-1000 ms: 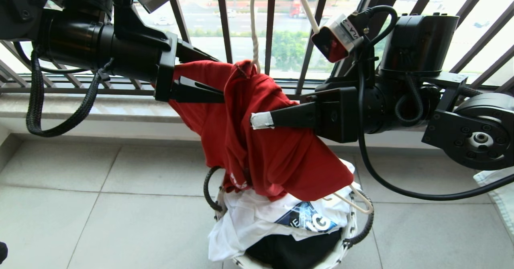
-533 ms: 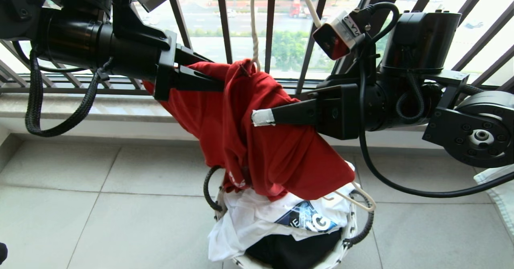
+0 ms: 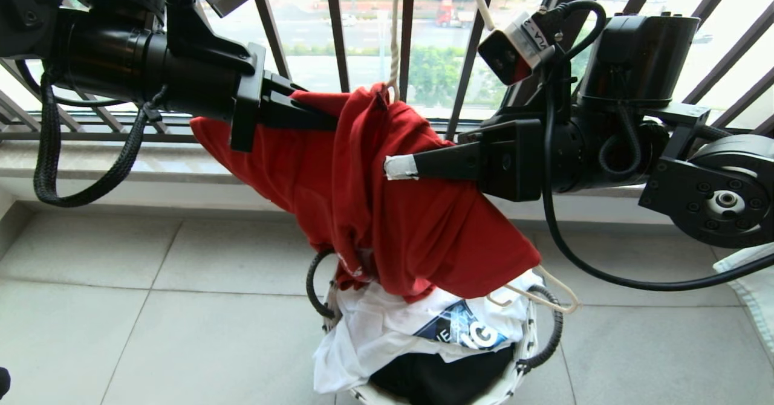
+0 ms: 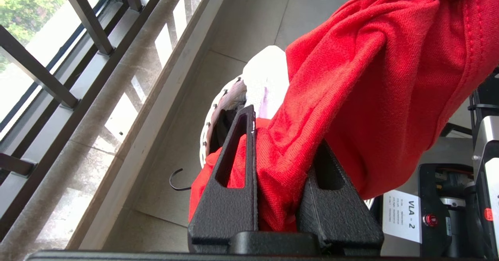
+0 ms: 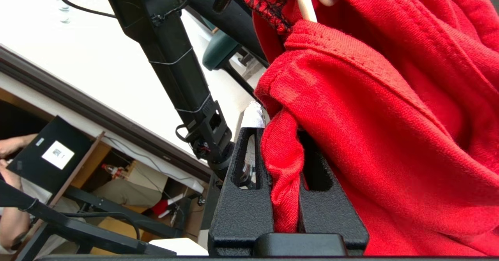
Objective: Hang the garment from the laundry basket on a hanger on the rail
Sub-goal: Hang the clothes on the clothes rack
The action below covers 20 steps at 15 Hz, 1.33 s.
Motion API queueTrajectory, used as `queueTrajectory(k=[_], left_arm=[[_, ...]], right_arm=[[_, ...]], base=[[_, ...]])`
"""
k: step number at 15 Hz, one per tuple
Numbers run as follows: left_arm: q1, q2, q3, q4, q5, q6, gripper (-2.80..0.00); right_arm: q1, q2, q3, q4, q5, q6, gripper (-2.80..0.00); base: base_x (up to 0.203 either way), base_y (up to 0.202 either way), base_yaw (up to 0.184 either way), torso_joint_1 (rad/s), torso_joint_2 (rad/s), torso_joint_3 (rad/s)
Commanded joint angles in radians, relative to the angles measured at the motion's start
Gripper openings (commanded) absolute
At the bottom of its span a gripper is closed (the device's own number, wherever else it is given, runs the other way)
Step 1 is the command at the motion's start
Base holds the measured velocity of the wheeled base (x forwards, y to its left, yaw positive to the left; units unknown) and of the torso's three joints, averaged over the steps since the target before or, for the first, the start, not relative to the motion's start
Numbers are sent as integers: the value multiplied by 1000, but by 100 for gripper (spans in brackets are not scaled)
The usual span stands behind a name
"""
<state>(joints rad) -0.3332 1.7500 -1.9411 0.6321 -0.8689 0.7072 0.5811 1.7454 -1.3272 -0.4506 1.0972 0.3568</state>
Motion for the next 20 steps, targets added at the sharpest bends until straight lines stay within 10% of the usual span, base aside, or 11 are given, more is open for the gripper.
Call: queueTrajectory(k=[1, 2, 20], left_arm=[[-3, -4, -1, -2, -5, 5, -280], [-3, -8, 0, -2, -5, 4, -280], [-1, 8, 4, -6, -68, -91, -280]], right_arm=[[-3, 5, -4, -3, -7, 1, -280], [-2, 9, -4, -5, -10, 1, 0], [-81, 68, -91, -5, -131, -4, 0]], base=[[0, 0, 0, 0, 0, 0], [0, 0, 0, 0, 0, 0], [0, 0, 0, 0, 0, 0]])
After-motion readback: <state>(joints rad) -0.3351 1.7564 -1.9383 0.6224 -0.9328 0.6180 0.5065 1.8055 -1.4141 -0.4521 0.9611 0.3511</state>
